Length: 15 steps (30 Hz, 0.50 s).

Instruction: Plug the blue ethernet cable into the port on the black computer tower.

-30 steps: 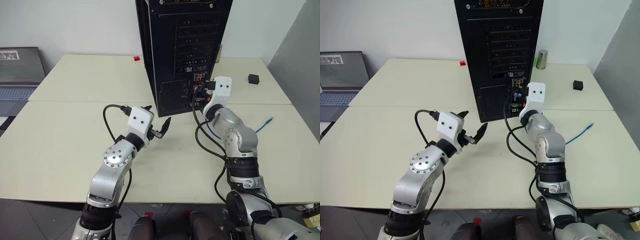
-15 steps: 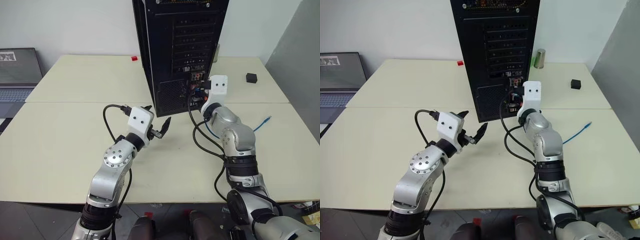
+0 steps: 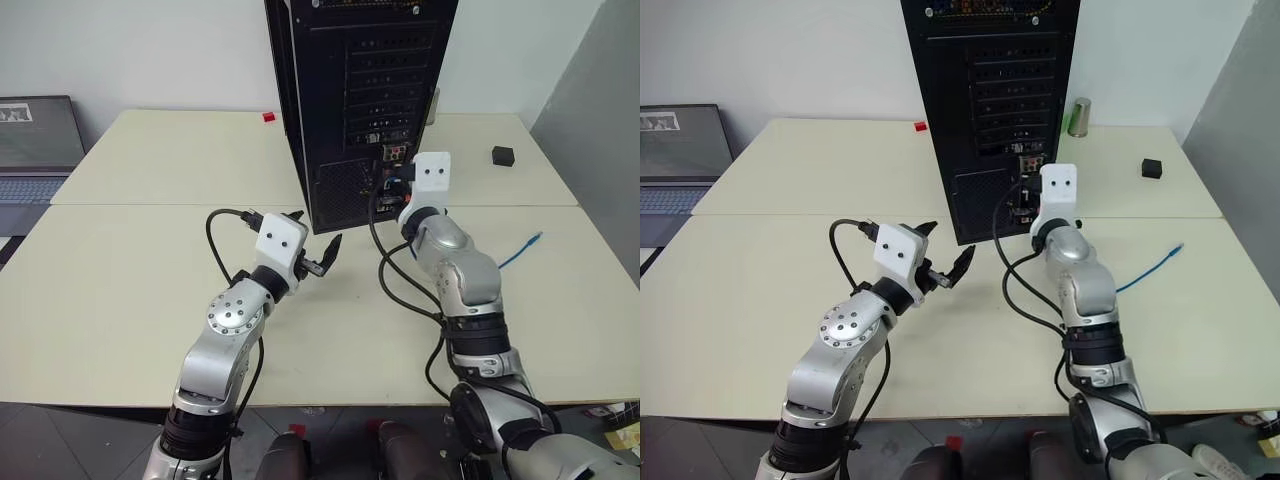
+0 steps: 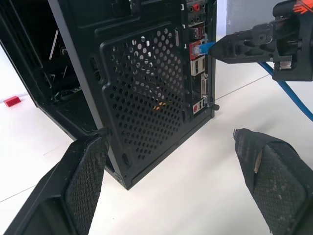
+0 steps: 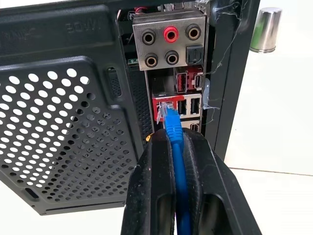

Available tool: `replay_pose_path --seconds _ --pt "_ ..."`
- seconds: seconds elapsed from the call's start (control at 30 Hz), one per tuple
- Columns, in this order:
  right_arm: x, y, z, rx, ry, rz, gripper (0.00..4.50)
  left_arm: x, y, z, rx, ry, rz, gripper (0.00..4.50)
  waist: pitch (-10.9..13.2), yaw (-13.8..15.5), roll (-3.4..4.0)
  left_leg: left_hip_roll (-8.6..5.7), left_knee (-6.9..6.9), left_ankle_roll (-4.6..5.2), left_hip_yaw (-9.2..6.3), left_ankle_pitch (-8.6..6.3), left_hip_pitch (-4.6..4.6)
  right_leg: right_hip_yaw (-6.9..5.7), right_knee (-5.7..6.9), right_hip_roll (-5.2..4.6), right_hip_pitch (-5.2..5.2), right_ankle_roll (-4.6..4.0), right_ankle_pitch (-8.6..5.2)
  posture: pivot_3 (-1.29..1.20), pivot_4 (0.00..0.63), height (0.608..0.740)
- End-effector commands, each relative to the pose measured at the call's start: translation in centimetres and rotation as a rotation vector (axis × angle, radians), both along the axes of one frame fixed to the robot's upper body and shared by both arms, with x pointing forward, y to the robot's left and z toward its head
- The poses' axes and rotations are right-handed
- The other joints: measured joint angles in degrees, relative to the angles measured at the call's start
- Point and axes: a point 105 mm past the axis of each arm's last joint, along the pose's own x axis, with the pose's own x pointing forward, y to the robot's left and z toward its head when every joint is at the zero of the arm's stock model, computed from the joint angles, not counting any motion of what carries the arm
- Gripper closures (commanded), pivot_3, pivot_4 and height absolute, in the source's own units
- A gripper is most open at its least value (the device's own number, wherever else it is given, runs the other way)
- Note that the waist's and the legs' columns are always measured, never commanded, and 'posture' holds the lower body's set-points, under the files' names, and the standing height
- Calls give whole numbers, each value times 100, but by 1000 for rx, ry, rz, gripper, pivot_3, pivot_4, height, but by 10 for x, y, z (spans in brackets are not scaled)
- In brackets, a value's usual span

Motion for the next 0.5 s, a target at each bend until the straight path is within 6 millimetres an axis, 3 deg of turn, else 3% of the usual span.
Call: replay_pose_path --seconds 0.03,0.5 --pt "-7 13 20 18 -86 30 4500 -2 1 15 -7 -63 1 265 0 0 0 0 0 0 0 0 0 0 0 0 0 0 0 0 150 740" --pt "-10 28 29 28 -120 48 4500 -2 1 15 -4 -63 1 265 0 -42 0 3 -6 0 9 0 -3 7 0 1 -11 0 0 0 150 740"
